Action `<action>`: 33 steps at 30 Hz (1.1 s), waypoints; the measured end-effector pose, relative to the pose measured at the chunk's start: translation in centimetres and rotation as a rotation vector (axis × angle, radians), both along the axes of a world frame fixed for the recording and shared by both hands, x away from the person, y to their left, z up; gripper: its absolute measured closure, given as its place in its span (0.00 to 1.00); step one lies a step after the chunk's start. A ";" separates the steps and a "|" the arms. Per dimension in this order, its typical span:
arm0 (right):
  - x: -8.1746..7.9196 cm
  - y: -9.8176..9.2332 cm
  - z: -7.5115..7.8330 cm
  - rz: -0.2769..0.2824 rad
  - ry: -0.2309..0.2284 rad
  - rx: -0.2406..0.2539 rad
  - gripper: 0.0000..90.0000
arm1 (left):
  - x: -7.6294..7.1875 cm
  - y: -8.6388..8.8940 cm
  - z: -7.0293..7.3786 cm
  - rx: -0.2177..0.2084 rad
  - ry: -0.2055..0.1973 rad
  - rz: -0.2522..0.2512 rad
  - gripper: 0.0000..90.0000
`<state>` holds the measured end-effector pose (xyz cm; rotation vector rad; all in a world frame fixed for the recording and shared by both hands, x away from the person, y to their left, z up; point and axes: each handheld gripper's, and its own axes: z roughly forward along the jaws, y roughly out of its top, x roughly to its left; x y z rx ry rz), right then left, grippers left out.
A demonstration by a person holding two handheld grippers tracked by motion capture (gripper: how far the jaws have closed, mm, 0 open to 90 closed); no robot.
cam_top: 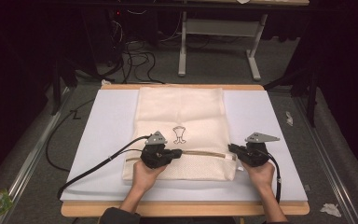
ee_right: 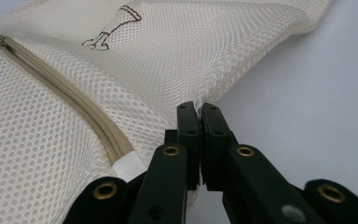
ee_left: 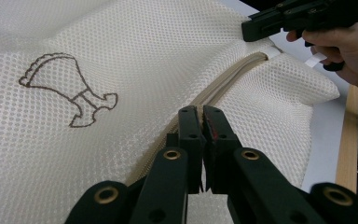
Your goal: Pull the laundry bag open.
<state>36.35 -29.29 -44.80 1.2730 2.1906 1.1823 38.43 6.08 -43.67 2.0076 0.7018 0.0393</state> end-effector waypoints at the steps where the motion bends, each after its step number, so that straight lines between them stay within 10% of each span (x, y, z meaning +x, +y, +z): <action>1: 0.0 0.0 0.0 0.000 0.002 0.002 0.99 | 0.0 0.0 0.0 0.003 0.000 0.002 0.97; 33: 0.1 0.0 0.6 0.000 0.004 -0.020 0.99 | -0.5 2.9 0.6 0.028 -0.036 0.077 0.97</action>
